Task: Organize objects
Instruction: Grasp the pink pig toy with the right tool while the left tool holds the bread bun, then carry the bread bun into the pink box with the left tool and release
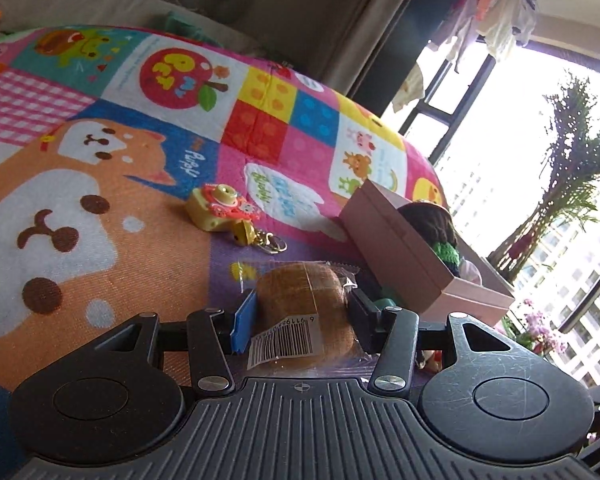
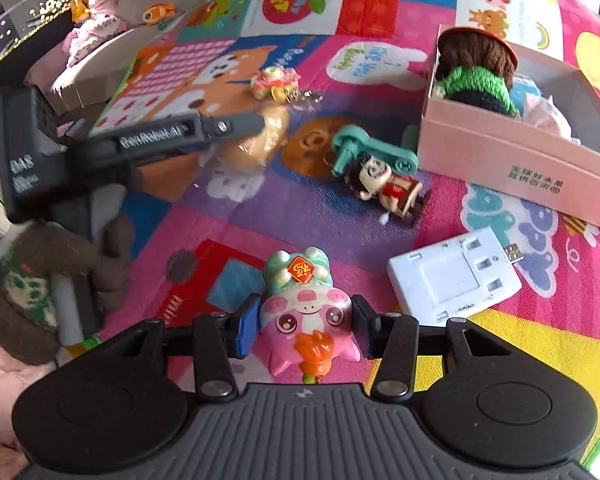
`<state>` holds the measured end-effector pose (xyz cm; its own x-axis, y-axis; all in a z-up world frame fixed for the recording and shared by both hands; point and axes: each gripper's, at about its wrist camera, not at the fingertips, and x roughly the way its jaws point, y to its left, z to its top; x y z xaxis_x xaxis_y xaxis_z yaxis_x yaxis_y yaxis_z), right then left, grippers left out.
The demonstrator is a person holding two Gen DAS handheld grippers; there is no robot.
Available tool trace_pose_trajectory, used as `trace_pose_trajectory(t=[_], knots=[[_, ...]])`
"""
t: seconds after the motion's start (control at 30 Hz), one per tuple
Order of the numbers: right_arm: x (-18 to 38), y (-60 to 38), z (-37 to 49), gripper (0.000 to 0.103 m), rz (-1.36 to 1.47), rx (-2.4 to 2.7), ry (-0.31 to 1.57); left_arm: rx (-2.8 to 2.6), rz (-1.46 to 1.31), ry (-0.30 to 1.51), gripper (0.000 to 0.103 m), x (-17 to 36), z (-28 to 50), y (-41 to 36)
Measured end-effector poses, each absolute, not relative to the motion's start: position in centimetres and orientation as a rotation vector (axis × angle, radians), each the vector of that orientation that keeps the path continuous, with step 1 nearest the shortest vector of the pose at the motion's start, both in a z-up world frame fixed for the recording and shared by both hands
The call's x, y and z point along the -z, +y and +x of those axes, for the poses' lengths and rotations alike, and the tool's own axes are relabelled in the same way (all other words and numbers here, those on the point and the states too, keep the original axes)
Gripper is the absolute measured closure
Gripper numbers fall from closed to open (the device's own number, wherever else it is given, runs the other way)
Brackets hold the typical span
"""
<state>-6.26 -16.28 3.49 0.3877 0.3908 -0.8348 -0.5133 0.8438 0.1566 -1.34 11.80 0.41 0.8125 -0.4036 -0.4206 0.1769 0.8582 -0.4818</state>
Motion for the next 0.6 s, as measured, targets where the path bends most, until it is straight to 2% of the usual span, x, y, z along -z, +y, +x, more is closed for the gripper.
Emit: trace_pose_trajectory(t=[0.23, 0.37, 0.6], knots=[[-3.7, -18.2, -7.8, 0.047, -0.114, -0.586, 0.966, 0.303, -0.443, 0.543, 0.049, -0.5, -1.8, 11.7], [-4.5, -21.3, -7.8, 0.033, -0.051, -0.499, 0.909, 0.288, -0.435, 0.570, 0.049, -0.8, -3.6, 11.4], [-5.4, -23.7, -7.5, 0.032, 0.028, -0.494, 0.825, 0.283, -0.385, 0.622, 0.050, -1.7, -6.5, 10.7]])
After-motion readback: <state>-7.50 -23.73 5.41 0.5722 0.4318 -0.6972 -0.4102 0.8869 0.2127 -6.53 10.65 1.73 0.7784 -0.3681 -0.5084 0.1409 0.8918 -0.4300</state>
